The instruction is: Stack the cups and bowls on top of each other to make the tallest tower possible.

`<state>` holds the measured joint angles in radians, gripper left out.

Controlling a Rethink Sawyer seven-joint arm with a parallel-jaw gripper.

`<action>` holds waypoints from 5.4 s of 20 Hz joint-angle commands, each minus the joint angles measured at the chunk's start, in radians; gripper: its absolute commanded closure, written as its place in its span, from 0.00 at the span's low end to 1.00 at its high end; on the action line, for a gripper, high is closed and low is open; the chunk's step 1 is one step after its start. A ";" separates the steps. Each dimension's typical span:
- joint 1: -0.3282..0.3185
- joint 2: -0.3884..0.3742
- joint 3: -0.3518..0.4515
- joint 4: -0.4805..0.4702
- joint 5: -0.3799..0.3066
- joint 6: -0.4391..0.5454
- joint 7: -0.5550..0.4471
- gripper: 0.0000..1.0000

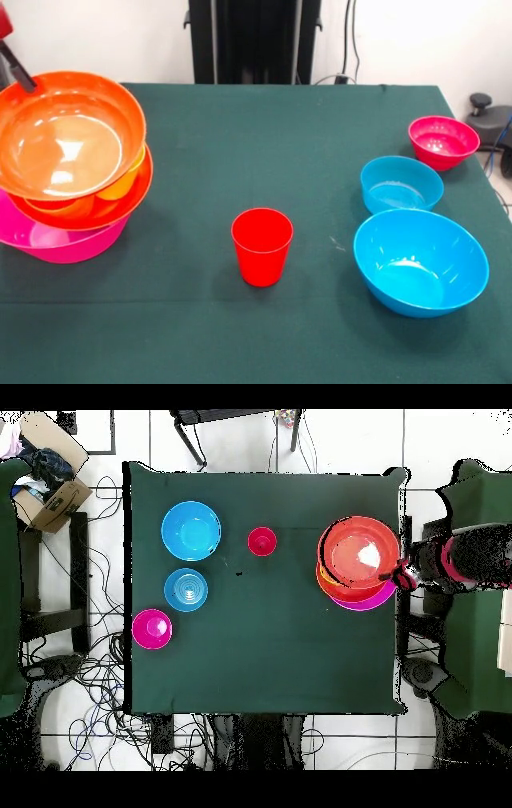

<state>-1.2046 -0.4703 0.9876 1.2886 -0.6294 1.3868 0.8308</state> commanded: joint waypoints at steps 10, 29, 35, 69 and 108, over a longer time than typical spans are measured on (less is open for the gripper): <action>0.000 -0.110 -0.107 0.344 -0.066 -0.285 0.015 0.00; -0.009 -0.135 -0.154 0.349 -0.025 -0.292 -0.002 0.00; -0.010 -0.105 -0.171 0.322 -0.032 -0.304 -0.003 0.00; 0.003 -0.161 -0.157 0.269 0.054 -0.187 -0.054 0.00; 0.008 -0.079 -0.212 0.170 0.048 -0.186 -0.083 0.00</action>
<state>-1.2491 -0.6334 0.8510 1.5281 -0.5435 1.1298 0.8308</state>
